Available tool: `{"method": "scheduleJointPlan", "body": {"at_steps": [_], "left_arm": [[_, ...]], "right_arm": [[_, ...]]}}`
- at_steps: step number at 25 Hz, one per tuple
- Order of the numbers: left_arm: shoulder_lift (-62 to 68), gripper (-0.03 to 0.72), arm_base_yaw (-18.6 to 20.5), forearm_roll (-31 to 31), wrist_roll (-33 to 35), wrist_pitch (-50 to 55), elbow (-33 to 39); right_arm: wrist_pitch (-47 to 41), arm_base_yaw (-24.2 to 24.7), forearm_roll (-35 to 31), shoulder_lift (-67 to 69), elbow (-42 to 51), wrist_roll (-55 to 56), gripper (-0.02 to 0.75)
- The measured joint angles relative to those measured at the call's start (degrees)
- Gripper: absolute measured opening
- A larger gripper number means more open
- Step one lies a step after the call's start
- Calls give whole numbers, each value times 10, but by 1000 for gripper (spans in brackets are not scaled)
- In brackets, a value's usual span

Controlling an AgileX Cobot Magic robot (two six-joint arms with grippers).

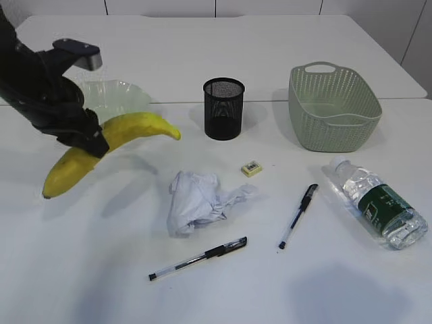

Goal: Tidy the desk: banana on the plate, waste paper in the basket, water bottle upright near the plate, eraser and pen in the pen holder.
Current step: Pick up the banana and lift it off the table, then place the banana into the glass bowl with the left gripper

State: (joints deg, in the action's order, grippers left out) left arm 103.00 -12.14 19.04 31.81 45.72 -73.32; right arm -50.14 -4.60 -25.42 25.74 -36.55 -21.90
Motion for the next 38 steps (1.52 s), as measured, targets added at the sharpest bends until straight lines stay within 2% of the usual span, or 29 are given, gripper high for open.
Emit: {"method": "scheduleJointPlan", "body": {"at_steps": [7,16,29,38], "left_arm": [[-1,253,0,1,-2,-38,-55],[-1,253,0,1,-7,-128,-60],[18,253,60,2,-59,-184,-60],[61,253,64,13,-67,-218,-79]], "right_arm": [[0,0,0,0,0,0,554],[1,0,0,0,0,0,554],[1,0,-2,0,0,0,554],[1,0,-2,0,0,0,554]]}}
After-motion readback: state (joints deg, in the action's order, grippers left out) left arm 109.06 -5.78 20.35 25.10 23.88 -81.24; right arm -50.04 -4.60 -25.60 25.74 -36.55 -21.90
